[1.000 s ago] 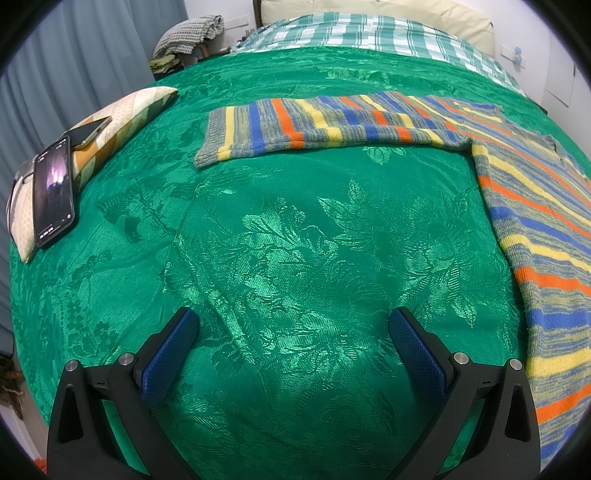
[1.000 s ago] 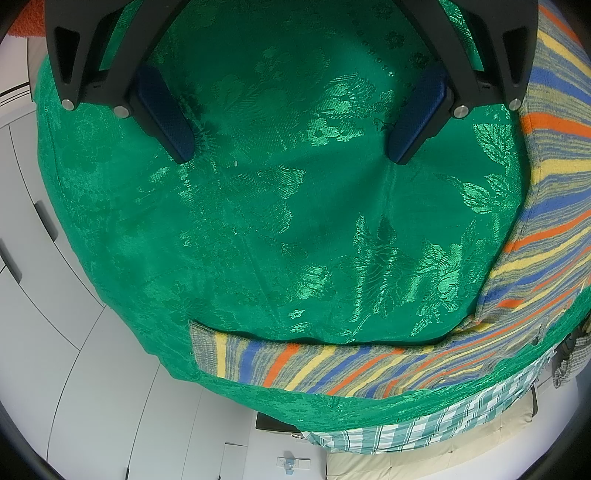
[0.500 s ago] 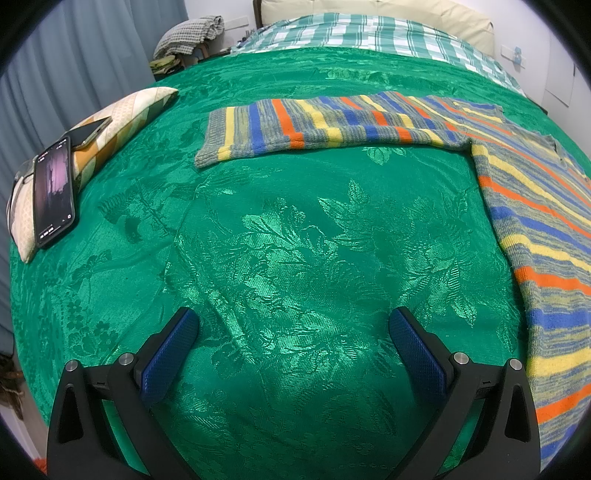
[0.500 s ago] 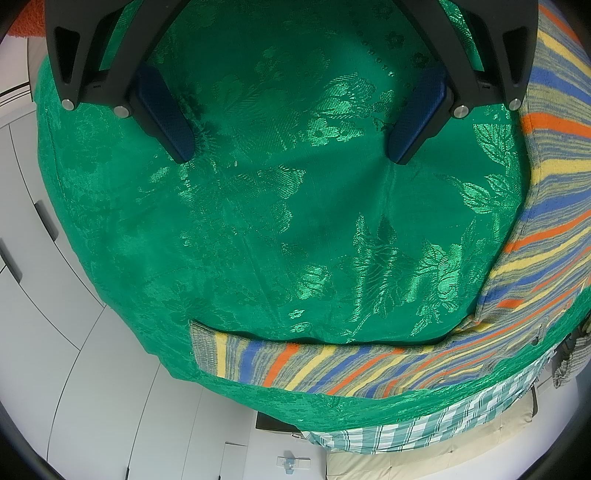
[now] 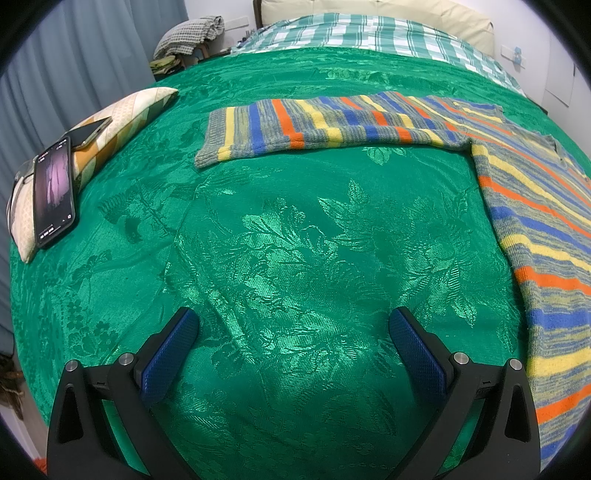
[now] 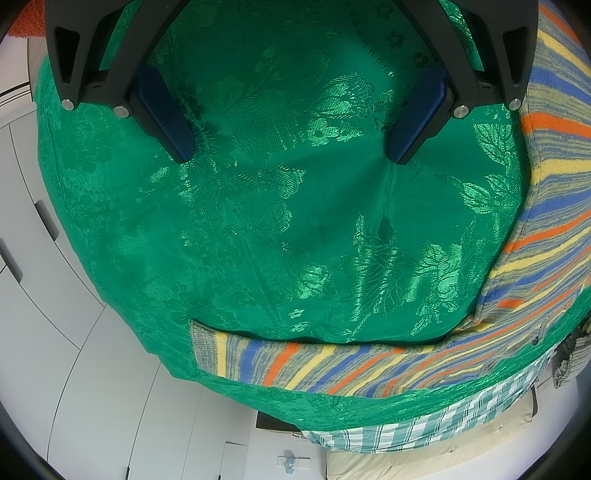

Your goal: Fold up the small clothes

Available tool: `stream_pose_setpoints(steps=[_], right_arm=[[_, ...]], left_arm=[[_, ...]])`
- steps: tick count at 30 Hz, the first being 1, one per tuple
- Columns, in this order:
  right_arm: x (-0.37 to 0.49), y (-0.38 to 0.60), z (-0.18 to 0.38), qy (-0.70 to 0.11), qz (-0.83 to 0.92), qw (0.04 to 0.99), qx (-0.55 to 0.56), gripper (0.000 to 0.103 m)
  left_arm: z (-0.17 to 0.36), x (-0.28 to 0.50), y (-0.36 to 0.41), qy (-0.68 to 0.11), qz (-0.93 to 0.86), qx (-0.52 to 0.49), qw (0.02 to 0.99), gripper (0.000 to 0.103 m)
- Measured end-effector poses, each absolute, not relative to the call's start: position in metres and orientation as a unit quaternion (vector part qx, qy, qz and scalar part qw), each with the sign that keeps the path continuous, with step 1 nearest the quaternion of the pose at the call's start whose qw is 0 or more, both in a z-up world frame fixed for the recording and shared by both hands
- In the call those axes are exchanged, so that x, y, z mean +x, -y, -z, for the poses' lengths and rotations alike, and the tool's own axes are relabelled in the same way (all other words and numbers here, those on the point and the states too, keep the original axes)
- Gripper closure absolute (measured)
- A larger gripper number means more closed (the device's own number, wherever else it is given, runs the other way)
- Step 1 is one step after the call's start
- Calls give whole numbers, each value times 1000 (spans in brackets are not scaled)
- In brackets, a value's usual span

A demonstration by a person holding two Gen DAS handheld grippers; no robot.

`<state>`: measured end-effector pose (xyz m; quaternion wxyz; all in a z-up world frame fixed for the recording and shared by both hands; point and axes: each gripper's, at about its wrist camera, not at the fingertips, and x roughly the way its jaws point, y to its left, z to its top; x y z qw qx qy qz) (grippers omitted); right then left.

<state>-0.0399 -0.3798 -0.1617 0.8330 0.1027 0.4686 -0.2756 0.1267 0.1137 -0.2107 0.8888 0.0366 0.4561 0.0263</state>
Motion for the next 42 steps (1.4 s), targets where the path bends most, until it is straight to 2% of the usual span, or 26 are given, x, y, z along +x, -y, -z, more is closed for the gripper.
stream_pose_setpoints(steps=[42], right_arm=[[-40,382,159,-468,277,833,100,0]], left_arm=[[212,128,-114,-455,-26,38,889,0]])
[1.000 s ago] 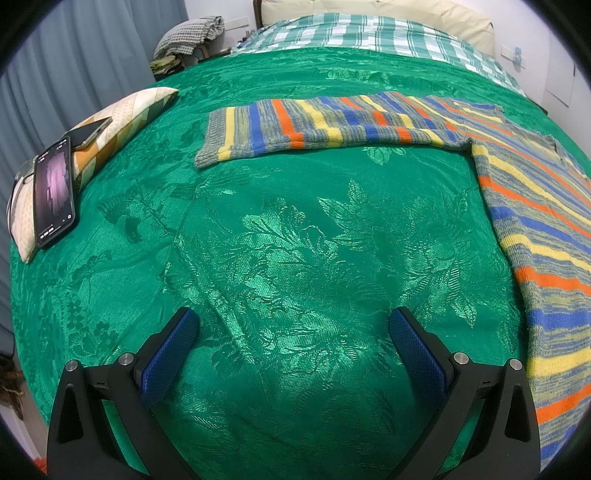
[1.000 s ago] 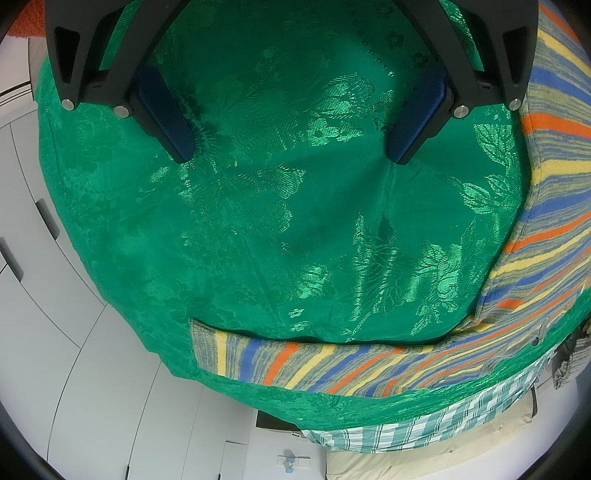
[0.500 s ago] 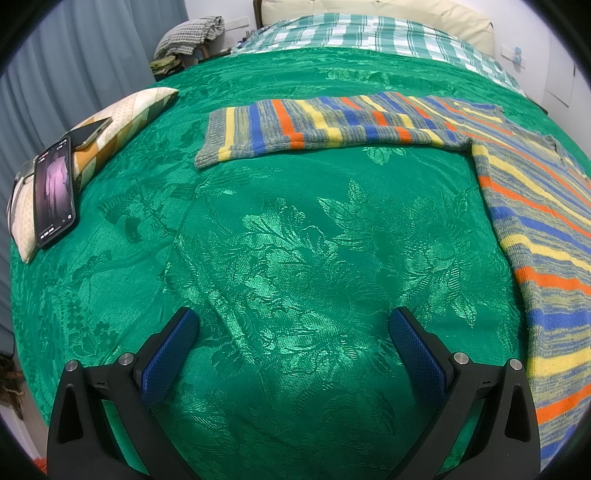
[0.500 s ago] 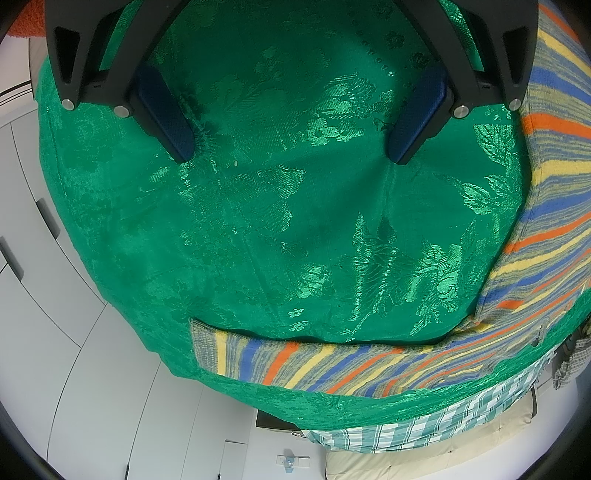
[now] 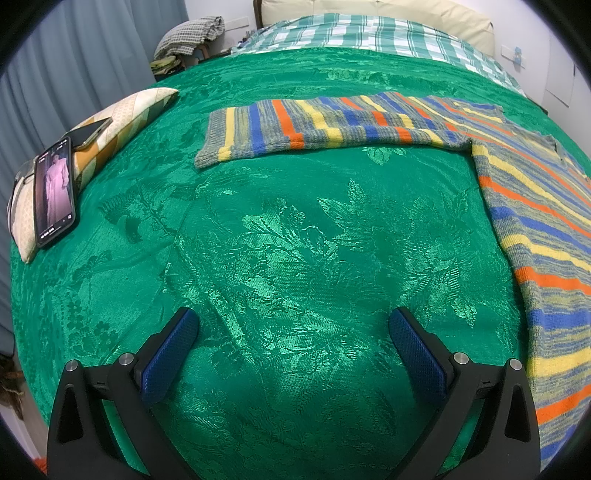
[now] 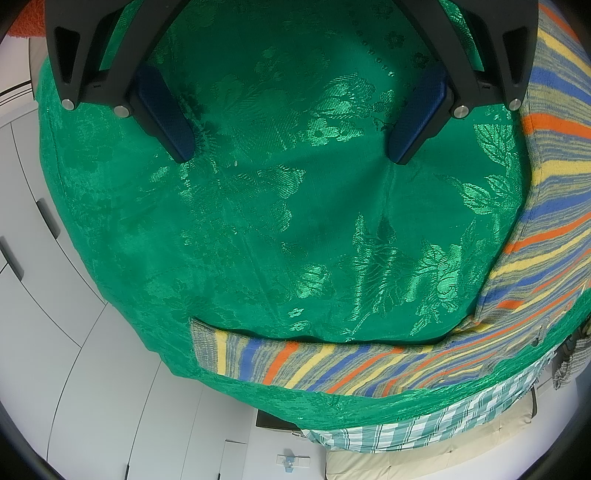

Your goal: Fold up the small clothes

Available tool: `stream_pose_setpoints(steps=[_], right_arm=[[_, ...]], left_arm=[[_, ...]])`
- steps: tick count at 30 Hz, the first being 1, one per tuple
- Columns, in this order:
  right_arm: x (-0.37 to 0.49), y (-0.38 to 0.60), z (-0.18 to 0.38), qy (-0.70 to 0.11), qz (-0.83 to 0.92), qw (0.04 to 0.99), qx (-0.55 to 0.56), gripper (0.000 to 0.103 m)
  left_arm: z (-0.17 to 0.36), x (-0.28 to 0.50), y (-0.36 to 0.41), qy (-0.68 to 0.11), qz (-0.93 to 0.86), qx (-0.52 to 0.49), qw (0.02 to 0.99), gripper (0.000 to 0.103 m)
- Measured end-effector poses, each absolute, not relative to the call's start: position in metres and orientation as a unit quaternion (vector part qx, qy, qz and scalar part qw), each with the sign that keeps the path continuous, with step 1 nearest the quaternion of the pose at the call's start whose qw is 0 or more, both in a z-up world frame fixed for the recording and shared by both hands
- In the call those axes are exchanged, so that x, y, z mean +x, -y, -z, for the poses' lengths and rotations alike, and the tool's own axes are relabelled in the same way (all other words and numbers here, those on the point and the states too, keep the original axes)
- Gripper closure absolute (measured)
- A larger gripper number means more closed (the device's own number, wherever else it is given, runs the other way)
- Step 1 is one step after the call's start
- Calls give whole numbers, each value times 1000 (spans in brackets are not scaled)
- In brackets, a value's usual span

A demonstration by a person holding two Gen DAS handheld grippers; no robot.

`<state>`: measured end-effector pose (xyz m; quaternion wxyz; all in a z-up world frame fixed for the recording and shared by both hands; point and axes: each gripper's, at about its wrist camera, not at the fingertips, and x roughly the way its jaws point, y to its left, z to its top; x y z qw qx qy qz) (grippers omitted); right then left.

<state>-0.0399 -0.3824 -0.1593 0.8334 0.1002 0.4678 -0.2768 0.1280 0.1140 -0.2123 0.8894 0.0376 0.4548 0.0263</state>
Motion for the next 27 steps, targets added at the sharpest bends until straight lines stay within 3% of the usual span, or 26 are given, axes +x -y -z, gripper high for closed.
stream_pose_setpoints(steps=[9,16,19,23,25,27], right_arm=[[-32,397,140,-506,258,812,136,0],[-12,498,66,-385,236,861,234,0],[13,552,70,-391,233,840,294,0],[37,613,111,-429,227,780,395,26],[44,623,124,-437,227,767,413,29],[55,623,128,-441,221,774,398,39]], left_arm=[[212,127,-113,-456,-25,36,889,0],[212,128,-115,-457,-26,37,888,0],[212,131,-115,-456,-28,39,889,0],[213,133,-116,-454,-30,40,889,0],[213,132,-114,-453,-31,42,890,0],[214,133,-114,-452,-31,44,891,0]])
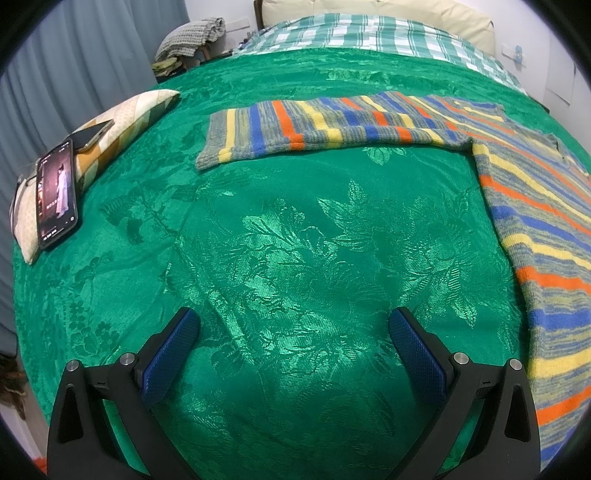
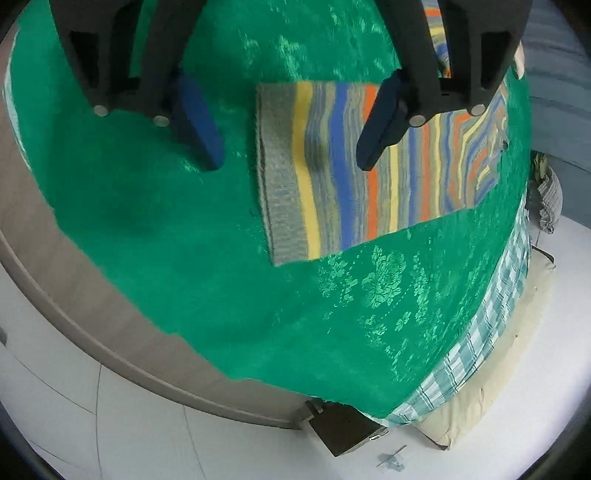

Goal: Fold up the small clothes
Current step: 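Grasp the folded sweater edge with the right tool and lift it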

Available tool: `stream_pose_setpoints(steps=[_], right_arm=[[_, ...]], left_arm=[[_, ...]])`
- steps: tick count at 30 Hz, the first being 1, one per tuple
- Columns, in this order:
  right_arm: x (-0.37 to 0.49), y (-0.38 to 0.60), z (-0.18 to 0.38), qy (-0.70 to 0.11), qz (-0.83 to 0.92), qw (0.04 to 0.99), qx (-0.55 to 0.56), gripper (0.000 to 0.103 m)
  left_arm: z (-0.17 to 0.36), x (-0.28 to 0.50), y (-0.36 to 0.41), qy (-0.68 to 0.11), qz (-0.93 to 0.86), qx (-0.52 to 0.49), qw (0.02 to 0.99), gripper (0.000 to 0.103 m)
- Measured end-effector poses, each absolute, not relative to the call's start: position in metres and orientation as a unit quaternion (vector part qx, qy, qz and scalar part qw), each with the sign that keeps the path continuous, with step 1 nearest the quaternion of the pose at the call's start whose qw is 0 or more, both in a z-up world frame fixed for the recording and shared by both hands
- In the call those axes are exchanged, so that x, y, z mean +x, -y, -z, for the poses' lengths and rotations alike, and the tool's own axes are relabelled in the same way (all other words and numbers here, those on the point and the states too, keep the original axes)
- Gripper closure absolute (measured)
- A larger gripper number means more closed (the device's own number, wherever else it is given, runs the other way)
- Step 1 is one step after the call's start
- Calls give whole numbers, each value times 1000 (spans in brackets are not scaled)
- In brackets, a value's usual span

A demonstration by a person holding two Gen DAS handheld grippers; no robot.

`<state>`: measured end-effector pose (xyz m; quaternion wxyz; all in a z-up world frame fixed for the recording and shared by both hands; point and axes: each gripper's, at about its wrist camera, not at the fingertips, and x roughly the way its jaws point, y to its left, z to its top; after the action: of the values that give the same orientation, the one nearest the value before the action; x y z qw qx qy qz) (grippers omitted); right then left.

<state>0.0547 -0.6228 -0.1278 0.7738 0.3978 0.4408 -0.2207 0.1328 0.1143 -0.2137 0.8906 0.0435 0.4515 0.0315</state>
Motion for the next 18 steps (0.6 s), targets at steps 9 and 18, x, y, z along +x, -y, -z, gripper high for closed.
stream_pose_setpoints(steps=[9,18], right_arm=[[86,592,92,-469,273,790,287,101],[187,428,-46,-404,13,894,196,101]], left_arm=[[214,133,-114,-451,-31,43,891,0],[214,132,-114,-453,-30,42,890,0]])
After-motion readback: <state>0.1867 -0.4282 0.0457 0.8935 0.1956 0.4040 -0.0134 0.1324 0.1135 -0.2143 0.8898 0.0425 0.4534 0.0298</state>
